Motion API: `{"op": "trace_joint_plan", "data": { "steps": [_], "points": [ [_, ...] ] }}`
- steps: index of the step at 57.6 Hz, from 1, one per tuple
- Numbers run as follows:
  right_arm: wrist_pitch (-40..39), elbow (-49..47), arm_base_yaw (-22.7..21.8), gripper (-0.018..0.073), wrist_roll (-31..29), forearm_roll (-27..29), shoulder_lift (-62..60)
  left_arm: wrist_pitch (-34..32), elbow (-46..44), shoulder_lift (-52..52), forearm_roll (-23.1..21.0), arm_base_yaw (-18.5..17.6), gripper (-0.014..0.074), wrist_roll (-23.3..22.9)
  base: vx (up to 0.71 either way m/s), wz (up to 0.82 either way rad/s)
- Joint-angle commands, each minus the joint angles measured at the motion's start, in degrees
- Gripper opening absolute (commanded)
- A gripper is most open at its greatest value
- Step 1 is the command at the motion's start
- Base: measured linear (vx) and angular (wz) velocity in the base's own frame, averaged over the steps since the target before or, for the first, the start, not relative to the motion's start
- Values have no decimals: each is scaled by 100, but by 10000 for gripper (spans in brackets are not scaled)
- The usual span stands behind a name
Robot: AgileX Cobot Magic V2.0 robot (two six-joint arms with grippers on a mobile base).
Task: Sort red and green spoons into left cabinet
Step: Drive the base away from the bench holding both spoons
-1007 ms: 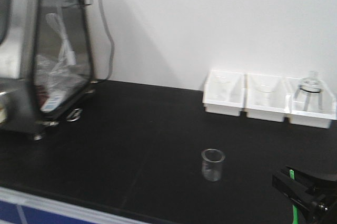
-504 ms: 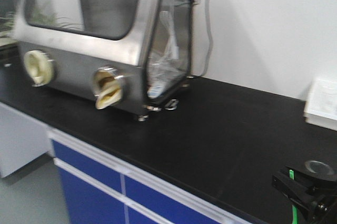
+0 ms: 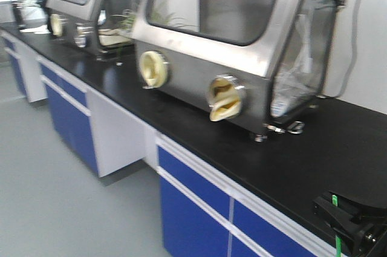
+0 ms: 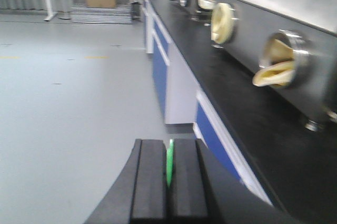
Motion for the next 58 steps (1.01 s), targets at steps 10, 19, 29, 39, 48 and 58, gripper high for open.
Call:
{"op": "trace_joint_plan", "data": {
  "steps": [10,19,29,39,48,58],
  "points": [
    [-244,-164,-6,-4,8,198,-68,-454,-175,24,-47,-4,31,-12,4,63],
    [-244,-164,-6,-4,8,198,-68,-454,-175,24,-47,-4,31,-12,9,76],
    [-244,-164,-6,-4,8,198,-68,-454,-175,24,-47,-4,31,-12,12,80],
    [-244,-164,-6,-4,8,198,-68,-454,-175,24,-47,-4,31,-12,15,69],
    [-244,-164,-6,-4,8,198,-68,-454,-175,24,-47,-4,31,-12,20,56],
    [-244,-164,-6,-4,8,198,-68,-454,-175,24,-47,-4,31,-12,24,45]
  ]
}}
